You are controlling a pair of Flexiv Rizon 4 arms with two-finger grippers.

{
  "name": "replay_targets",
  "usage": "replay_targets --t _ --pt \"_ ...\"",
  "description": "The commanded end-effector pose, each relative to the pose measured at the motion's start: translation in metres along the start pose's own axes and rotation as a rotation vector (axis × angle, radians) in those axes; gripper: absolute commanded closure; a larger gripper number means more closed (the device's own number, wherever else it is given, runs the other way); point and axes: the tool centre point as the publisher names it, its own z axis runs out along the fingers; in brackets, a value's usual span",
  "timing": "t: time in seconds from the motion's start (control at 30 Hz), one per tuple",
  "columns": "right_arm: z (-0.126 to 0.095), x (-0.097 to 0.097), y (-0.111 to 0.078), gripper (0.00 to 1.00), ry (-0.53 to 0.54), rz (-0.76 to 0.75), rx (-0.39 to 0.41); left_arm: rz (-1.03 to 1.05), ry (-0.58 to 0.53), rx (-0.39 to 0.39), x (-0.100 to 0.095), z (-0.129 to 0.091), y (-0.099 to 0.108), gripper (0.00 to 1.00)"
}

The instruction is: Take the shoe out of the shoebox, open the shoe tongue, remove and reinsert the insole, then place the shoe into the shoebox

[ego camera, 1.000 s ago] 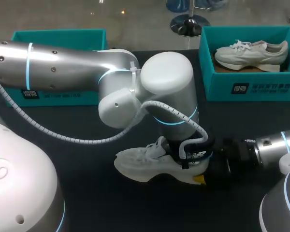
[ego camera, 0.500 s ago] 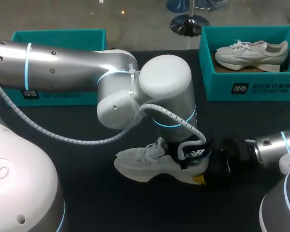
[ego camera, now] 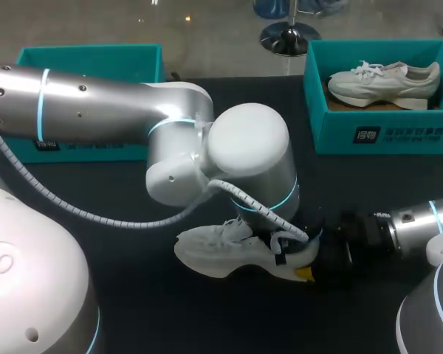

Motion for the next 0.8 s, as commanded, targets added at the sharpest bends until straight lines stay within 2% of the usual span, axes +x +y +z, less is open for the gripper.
replay_targets --t 0.03,0.17,0.23,0.6,0.8 --pt "0.003 0.001 -0.007 1.00 0.000 0.001 0.003 -0.010 -0.024 0.017 0.008 0.002 -0.001 0.88" --pt "0.003 0.001 -0.007 1.00 0.000 0.001 0.003 -0.007 -0.029 0.026 0.008 -0.001 -0.003 0.93" --pt "0.003 0.001 -0.007 1.00 0.000 0.001 0.003 -0.006 -0.031 0.029 0.008 -0.001 -0.004 1.00" --pt "0.003 0.001 -0.007 1.00 0.000 0.001 0.003 -0.008 -0.052 0.043 0.005 -0.003 -0.010 1.00" --pt "0.003 0.001 -0.007 1.00 0.000 0.001 0.003 -0.003 -0.044 0.062 0.009 -0.012 -0.014 1.00"
